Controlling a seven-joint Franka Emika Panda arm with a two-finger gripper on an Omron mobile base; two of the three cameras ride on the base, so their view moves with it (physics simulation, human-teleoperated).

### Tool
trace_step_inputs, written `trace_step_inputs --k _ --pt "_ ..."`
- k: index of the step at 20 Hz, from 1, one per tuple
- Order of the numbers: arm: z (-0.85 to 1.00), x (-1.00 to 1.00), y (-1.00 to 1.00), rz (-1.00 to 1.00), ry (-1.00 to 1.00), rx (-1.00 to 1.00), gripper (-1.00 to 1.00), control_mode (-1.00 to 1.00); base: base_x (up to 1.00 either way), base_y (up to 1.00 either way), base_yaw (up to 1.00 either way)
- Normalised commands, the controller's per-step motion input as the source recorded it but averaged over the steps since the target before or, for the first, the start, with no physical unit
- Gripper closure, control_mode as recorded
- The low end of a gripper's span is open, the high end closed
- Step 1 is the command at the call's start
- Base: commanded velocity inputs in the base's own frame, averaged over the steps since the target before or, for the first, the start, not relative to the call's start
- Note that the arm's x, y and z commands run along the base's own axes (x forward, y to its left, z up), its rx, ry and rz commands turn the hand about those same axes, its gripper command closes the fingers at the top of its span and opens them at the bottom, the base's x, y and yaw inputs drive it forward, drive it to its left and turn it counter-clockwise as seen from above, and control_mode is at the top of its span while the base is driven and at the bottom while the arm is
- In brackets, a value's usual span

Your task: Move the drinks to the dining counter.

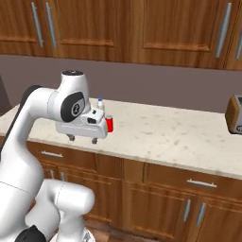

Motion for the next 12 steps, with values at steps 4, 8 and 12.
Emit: trace_step_inputs --k 4,8,12 --pt "0.00 0.00 0.00 0.00 0.00 0.00 -1.00 1.00 0.36 0.00 0.07" --pt "0.00 0.00 0.00 0.00 0.00 0.00 -1.00 1.00 0.52 0.17 0.00" --pt "0.00 0.00 0.00 0.00 0.00 0.00 -1.00 1.00 0.66 0.34 0.00"
